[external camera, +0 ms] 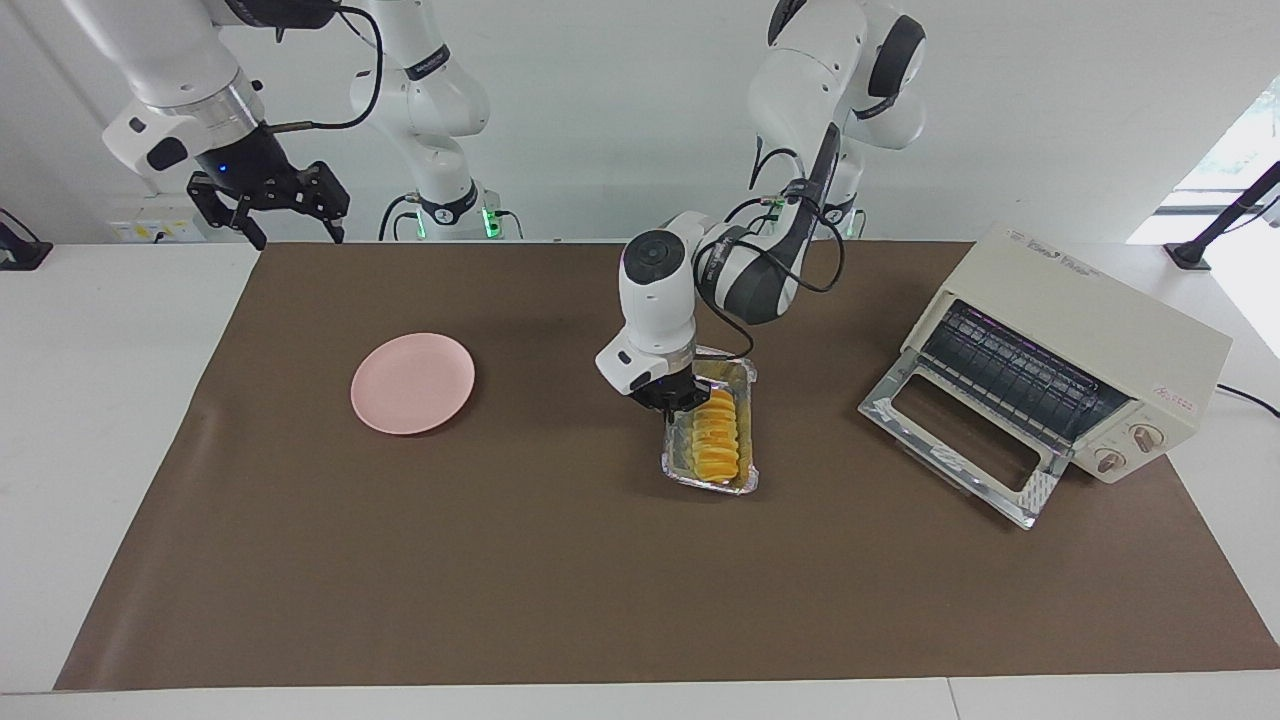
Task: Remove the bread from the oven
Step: 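Pull the foil tray out of the oven with the left gripper, then set the tray on the table while the right gripper reaches it, then grasp the foil tray rim with the right gripper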
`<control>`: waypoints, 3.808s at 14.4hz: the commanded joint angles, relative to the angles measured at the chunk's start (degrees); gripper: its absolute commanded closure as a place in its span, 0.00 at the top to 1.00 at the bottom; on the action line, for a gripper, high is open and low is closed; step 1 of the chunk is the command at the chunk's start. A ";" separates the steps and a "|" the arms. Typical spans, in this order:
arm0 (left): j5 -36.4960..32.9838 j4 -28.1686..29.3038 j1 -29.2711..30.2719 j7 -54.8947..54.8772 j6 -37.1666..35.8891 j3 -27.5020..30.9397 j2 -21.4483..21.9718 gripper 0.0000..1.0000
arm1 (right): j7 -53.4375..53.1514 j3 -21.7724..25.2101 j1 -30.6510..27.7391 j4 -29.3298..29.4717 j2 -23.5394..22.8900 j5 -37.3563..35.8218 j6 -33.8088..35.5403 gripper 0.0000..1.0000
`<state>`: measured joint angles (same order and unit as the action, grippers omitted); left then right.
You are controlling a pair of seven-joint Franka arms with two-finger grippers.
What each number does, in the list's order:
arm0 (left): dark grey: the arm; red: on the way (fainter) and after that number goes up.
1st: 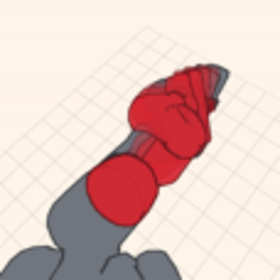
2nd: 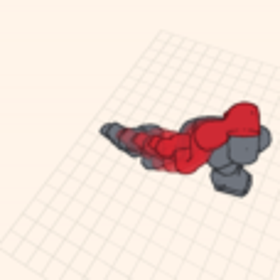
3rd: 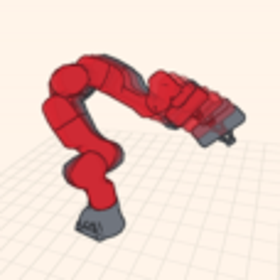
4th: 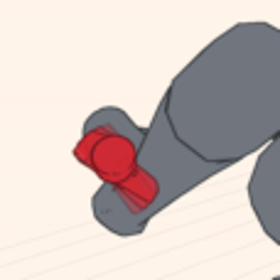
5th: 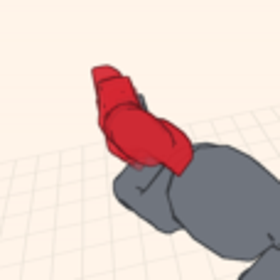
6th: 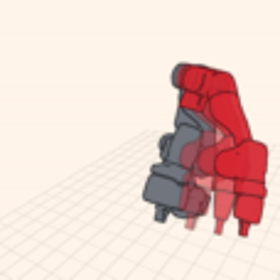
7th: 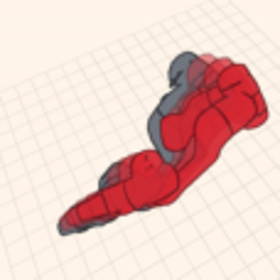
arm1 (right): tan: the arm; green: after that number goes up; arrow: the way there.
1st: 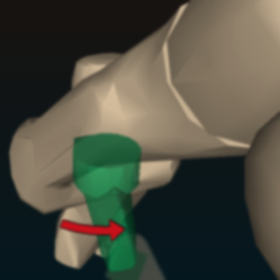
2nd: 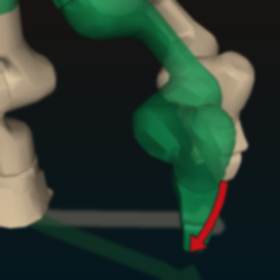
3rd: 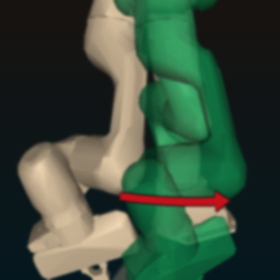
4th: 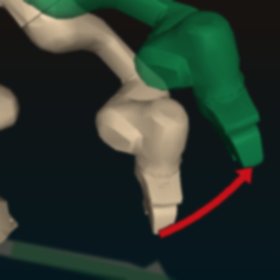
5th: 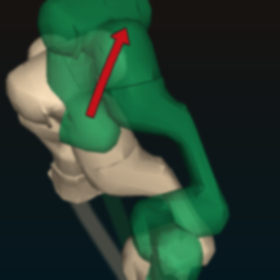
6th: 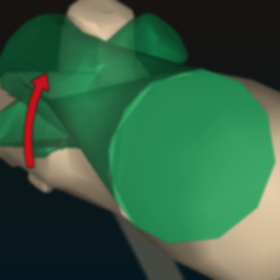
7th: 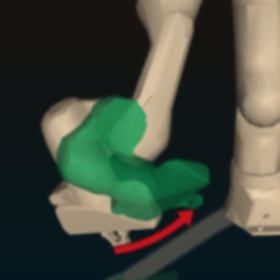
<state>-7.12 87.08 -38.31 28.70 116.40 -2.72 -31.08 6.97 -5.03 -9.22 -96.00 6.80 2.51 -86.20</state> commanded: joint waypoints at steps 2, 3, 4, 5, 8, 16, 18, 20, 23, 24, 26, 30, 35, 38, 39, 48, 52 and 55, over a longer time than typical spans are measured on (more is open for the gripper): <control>0.97 0.10 -1.68 2.59 1.90 0.87 -0.12 0.00 | -0.21 -0.59 -0.89 -0.33 0.32 0.22 0.51 1.00; 0.97 0.89 -2.20 3.55 2.42 0.87 -0.03 0.00 | -0.21 -0.59 -0.89 -0.33 0.32 0.22 0.51 1.00; 0.97 1.50 -2.73 4.26 3.04 0.87 0.06 0.00 | -0.21 -0.59 -0.89 -0.41 0.32 0.22 0.51 1.00; 0.97 2.12 -2.82 4.52 3.83 0.87 0.15 0.00 | -0.29 -0.59 -0.89 -0.42 0.32 0.22 0.51 1.00; 0.97 4.67 -2.99 5.76 5.50 0.87 0.76 0.00 | -0.29 -0.59 -0.80 -0.42 0.41 0.22 0.34 1.00; 2.63 3.01 -2.73 6.45 4.72 0.96 0.85 0.72 | -0.29 -0.59 -0.80 -0.50 0.41 0.22 0.16 1.00; 4.74 -0.68 -1.42 6.55 1.21 1.92 2.77 1.00 | -0.90 -0.77 -0.11 -0.42 0.32 0.05 -0.01 1.00; 7.46 -0.51 4.62 6.46 -0.72 2.19 8.20 1.00 | -4.14 -1.47 0.25 -0.42 0.24 0.04 -0.19 1.00; 7.74 -0.60 13.15 5.58 -7.48 2.19 13.58 1.00 | -9.42 -1.47 4.20 -0.15 -1.95 -0.04 -1.68 1.00; 7.65 -0.51 16.13 4.71 -8.89 2.19 14.99 1.00 | -11.18 -1.56 5.25 0.02 -2.83 -0.04 -2.64 1.00; 7.65 -0.42 23.24 -1.41 -12.75 2.19 18.23 1.00 | -17.48 -1.56 9.98 0.29 -5.20 -1.09 -5.45 1.00; 7.65 1.41 33.46 -12.33 -24.26 2.28 25.09 1.00 | -32.52 -1.47 19.30 10.02 -18.19 -2.94 -7.04 1.00; 7.65 7.48 38.75 -22.71 -28.95 2.28 33.27 1.00 | -45.01 -1.12 26.43 15.14 -27.96 -4.26 -13.19 1.00; 7.65 8.28 38.75 -23.25 -29.30 1.84 34.51 1.00 | -55.46 -0.77 31.88 26.54 -40.34 -6.98 -13.11 1.00; 7.65 8.54 38.40 -22.90 -29.82 1.75 34.60 1.00 | -56.19 -0.77 32.67 27.00 -41.67 -7.07 -13.37 1.00; 7.83 7.57 38.40 -22.72 -29.56 1.57 33.72 1.00 | -56.37 -0.86 38.13 18.78 -43.28 -9.62 -22.76 1.00; 7.74 7.66 38.84 -22.81 -29.48 1.57 33.81 1.00 | -53.48 -0.94 38.66 7.33 -38.88 -10.76 -28.32 1.00; 7.74 7.57 38.84 -22.90 -29.30 1.57 33.81 1.00 | -53.29 -0.94 38.66 7.84 -38.88 -11.30 -27.79 0.74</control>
<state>-0.37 94.19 -0.03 6.30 86.99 -1.06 2.20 -47.73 -6.11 29.64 -85.22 -35.10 -7.93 -113.08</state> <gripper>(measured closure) 0.000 0.062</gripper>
